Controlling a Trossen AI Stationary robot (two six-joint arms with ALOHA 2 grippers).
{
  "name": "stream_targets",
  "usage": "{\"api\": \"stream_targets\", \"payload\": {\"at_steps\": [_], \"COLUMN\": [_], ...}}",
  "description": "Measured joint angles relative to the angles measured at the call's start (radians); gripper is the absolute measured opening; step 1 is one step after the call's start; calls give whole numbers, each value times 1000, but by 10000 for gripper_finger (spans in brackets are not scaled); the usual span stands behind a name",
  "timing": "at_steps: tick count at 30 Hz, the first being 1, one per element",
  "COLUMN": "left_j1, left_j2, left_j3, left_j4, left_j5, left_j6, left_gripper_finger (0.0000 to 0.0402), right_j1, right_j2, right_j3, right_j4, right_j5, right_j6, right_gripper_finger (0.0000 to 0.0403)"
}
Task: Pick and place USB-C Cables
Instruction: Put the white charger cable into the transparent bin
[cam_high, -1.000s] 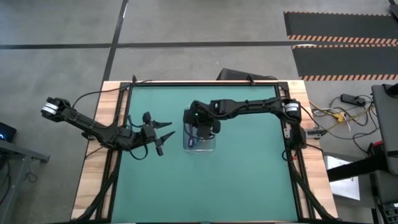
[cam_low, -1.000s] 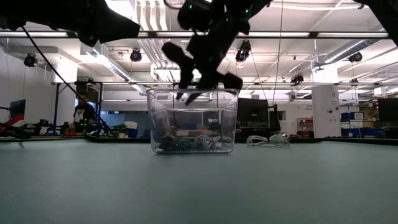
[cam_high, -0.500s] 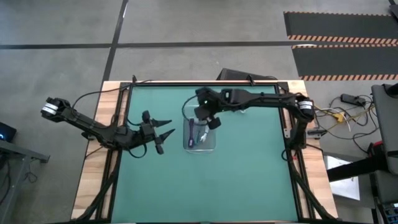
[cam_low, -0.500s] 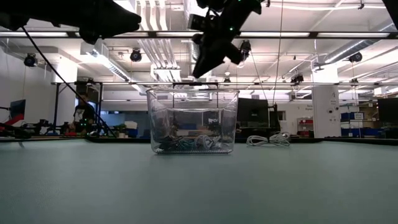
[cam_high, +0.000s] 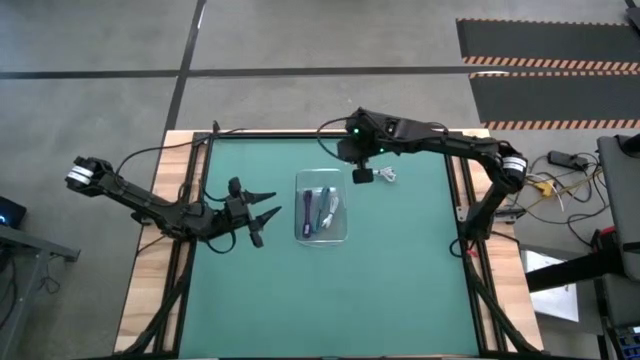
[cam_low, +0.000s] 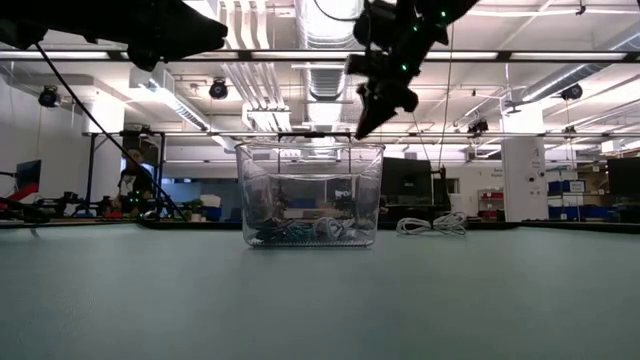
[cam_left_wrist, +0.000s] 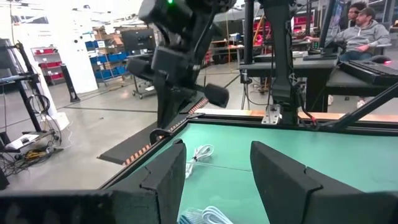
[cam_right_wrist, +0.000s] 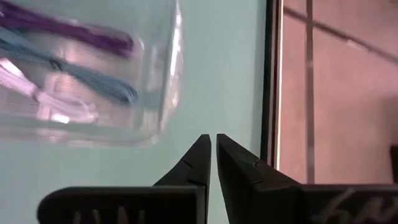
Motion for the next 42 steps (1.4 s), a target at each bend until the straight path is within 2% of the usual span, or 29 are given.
{"api": "stream_targets", "payload": {"at_steps": [7, 17, 25, 32, 36, 42], "left_j1": [0, 0, 2, 7, 9, 11], "left_j2": [0, 2, 20, 29, 30, 31], "left_j3": [0, 0, 0, 0, 0, 0], "left_j4": [0, 0, -1, 0, 0, -1], "left_j5": [-3, -3, -29, -30, -30, -30], "left_j6": [0, 0, 0, 0, 0, 0], "left_gripper_finger": [164, 164, 164, 164, 164, 164], "right_j1": [-56, -66, -71, -94, -103, -123], "right_j2": [-20, -49, -147, -201, -201, -182], "right_j3": [-128, -298, -452, -529, -540, -540], "right_j4": [88, 250, 438, 450, 399, 358], "right_j5": [-5, -33, -48, -23, -22, -22], "right_j6": [17, 9, 16, 76, 110, 129], "right_gripper_finger": [16, 12, 12, 15, 35, 96]}}
